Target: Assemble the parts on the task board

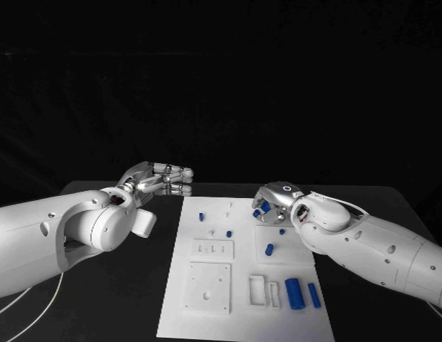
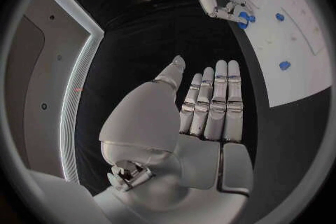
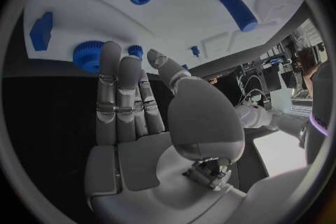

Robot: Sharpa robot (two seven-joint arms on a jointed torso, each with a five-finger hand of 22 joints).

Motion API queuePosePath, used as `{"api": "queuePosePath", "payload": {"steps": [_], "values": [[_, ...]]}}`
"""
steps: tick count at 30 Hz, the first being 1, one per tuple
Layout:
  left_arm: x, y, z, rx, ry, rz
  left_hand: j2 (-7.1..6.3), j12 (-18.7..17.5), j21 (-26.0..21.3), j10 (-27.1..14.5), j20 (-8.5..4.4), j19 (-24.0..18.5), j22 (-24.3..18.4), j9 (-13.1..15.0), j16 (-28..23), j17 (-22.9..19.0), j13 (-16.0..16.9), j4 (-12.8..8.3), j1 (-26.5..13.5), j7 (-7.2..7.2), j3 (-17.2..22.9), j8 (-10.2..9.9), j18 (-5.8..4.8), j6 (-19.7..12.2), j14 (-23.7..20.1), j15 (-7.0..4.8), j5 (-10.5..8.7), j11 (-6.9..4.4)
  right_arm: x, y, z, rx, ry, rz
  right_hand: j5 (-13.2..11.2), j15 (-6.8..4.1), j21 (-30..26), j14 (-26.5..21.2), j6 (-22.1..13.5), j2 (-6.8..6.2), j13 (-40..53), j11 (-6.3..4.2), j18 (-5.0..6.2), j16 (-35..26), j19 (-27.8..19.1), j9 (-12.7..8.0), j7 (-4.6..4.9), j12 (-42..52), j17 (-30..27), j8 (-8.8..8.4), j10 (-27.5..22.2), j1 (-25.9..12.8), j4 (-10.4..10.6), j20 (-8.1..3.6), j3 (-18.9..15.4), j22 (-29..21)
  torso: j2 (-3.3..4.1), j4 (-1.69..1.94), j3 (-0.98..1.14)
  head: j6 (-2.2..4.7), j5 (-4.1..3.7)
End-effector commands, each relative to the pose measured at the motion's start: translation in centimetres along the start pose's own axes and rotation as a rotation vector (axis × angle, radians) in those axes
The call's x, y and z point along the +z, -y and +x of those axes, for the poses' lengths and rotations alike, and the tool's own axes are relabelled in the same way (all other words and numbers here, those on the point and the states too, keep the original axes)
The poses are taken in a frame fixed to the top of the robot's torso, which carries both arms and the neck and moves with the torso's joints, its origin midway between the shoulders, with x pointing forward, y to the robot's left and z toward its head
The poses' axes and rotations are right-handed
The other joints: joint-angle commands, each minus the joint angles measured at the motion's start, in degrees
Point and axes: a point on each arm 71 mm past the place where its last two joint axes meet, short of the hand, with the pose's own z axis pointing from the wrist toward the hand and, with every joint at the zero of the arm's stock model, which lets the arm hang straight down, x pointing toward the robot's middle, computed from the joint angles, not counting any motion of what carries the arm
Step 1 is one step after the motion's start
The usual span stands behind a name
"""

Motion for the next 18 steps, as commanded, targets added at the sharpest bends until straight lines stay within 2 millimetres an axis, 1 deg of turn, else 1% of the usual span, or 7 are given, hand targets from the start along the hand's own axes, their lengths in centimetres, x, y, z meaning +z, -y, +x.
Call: {"api": "queuePosePath", "payload": {"steps": [1,4,12,18], "values": [[0.07,0.22,0.24,0.001,-0.024,0.005,0.12,-0.31,0.35,-0.34,-0.14,-0.45,-0.05,0.06,-0.24,-0.04,0.08,-0.3,-0.64,0.17,-0.07,-0.14,-1.07,-0.14,0.07,0.21,0.03,0.06,0.04,0.01,-0.06,-0.033,0.017,0.016,-0.67,-0.04,-0.58,-0.3,0.21,-0.73,0.05,0.13,-0.08,0.33,0.4,0.08,-0.02,0.27,-0.04,0.26,-0.23,-0.04,0.17,0.21,1.07,0.75,0.53,0.1,-0.07,0.26,-0.13],[0.12,0.22,0.24,0.002,-0.024,0.004,0.18,-0.31,0.37,-0.42,-0.1,-0.49,-0.15,0.05,-0.23,-0.04,0.08,-0.36,-0.66,0.19,-0.16,-0.15,-1.06,-0.18,-0.01,0.24,0.0,0.08,0.08,-0.02,-0.11,-0.037,0.027,0.021,-0.99,0.0,-1.12,-0.32,0.25,-0.98,0.04,0.15,-0.05,0.42,0.54,0.09,-0.04,0.26,-0.11,0.29,-0.33,0.01,0.43,0.25,1.71,1.75,0.8,0.16,-0.23,0.3,-0.31],[0.16,0.2,0.26,0.001,-0.028,0.002,0.18,-0.31,0.37,-0.42,-0.1,-0.49,-0.15,0.05,-0.23,-0.04,0.08,-0.36,-0.66,0.19,-0.16,-0.15,-1.06,-0.18,-0.01,0.24,0.0,0.08,0.14,0.09,-0.05,-0.043,0.028,0.031,-2.55,-0.05,-1.64,-0.34,0.51,-1.15,0.03,0.11,0.0,0.75,0.7,0.09,-0.04,0.24,-0.05,0.29,0.0,0.01,0.59,0.2,4.34,3.25,1.27,0.48,-0.38,0.38,-0.65],[0.16,0.2,0.3,0.001,-0.031,0.0,0.18,-0.31,0.37,-0.42,-0.1,-0.49,-0.15,0.05,-0.23,-0.04,0.08,-0.36,-0.66,0.19,-0.16,-0.15,-1.06,-0.18,-0.01,0.24,0.0,0.08,0.25,-0.01,0.09,-0.045,0.016,0.03,-4.78,-0.25,-1.53,-0.39,1.38,-1.04,0.03,-0.24,-0.05,1.22,0.75,0.11,-0.07,0.22,0.07,0.29,1.44,-0.37,1.05,0.02,8.4,4.99,1.61,0.71,-0.57,0.4,-0.8]]}}
